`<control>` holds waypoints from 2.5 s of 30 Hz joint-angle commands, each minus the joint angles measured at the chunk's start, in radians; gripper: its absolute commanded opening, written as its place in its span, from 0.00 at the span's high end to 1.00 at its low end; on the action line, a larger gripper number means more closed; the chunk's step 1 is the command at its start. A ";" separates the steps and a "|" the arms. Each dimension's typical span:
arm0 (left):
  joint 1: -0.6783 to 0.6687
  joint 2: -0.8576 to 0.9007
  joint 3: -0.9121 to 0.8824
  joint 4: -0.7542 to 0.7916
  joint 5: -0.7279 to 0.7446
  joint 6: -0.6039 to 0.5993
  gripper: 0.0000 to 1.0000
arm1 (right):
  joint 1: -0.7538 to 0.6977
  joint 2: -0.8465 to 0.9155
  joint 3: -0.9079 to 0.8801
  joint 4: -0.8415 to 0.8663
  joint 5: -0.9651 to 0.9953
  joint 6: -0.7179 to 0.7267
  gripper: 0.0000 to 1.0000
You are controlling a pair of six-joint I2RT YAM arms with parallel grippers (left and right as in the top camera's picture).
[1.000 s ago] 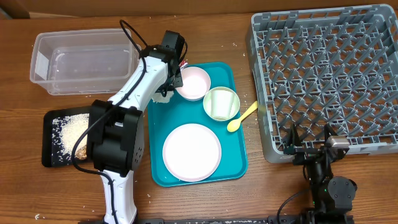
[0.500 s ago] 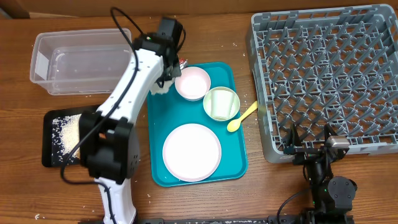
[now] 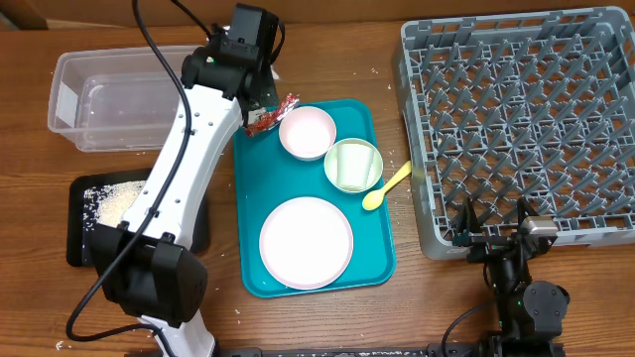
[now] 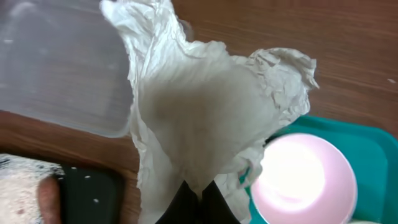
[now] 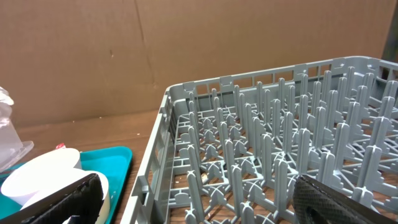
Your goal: Sort waste into correct bins and load items into the dishwasher
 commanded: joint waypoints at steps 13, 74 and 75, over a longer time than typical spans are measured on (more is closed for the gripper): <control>0.225 -0.086 0.030 0.071 -0.296 -0.034 0.95 | -0.001 -0.010 -0.010 0.007 -0.002 -0.003 0.00; 0.068 0.259 0.029 -0.090 0.198 0.795 0.17 | -0.001 -0.010 -0.010 0.006 -0.002 -0.003 0.00; 0.069 0.270 0.029 -0.090 0.189 0.796 0.19 | -0.001 -0.010 -0.010 0.007 -0.002 -0.003 0.00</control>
